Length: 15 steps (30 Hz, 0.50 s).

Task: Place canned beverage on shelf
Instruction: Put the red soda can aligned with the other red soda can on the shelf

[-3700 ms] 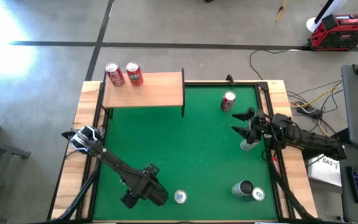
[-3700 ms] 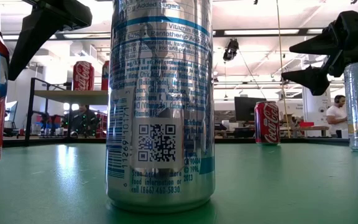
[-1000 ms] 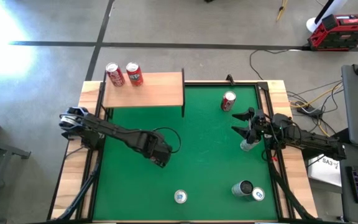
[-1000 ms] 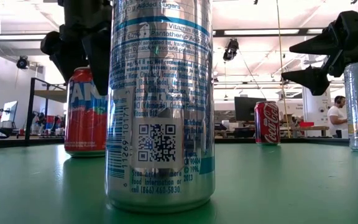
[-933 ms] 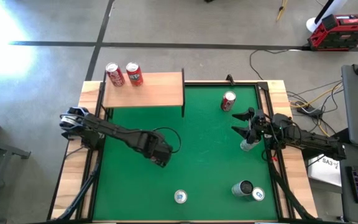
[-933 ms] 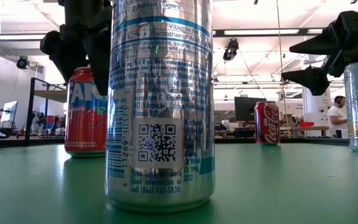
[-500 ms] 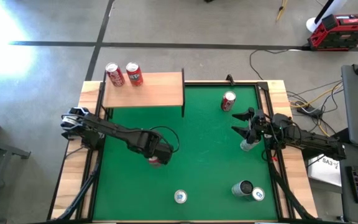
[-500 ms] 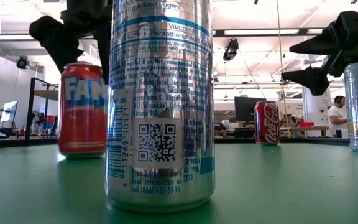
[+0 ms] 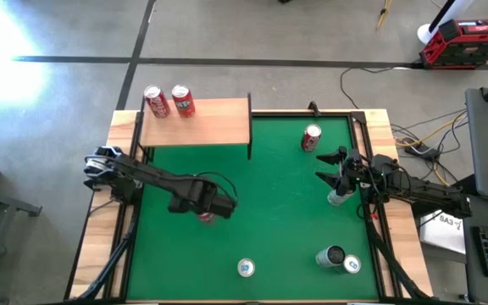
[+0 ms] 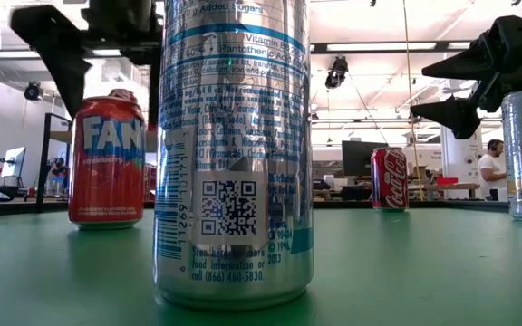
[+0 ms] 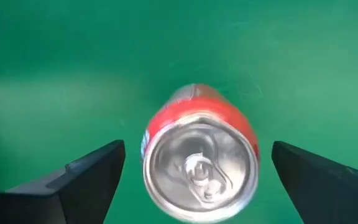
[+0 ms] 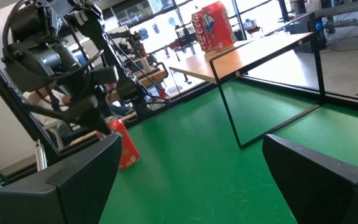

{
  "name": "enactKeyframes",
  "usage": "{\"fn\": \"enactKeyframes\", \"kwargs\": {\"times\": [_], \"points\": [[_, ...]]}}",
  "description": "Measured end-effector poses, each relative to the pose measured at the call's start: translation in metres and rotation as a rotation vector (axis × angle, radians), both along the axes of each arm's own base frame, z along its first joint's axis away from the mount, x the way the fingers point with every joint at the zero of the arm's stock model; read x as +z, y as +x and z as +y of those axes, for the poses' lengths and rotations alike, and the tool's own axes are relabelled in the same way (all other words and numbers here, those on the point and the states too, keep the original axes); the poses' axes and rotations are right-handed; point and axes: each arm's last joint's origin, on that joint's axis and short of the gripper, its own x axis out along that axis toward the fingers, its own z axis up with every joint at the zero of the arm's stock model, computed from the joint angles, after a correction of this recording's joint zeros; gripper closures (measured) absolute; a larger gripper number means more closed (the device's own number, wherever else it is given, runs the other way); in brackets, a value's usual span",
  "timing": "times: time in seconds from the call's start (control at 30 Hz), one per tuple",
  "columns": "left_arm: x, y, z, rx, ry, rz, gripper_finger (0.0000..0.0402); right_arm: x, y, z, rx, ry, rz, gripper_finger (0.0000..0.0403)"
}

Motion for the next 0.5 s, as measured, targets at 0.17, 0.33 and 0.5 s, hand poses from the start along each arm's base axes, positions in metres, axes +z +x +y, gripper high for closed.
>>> {"fn": "enactKeyframes", "kwargs": {"times": [0.17, 0.33, 0.5], "points": [[0.0, 0.0, -0.004, 0.32, -0.048, -0.021, 0.0002, 0.0, 0.0, 0.0, 0.0, 0.0, 0.0, 0.0021], [-0.002, 0.007, -0.006, 0.622, -0.075, -0.093, 0.0002, 0.0, 0.0, 0.0, 0.0, 0.0, 0.0, 0.0021], [-0.011, 0.012, -0.008, 0.818, -0.064, -0.09, 0.0002, 0.0, 0.0, 0.0, 0.0, 0.0, 0.0, 0.0021]]}}
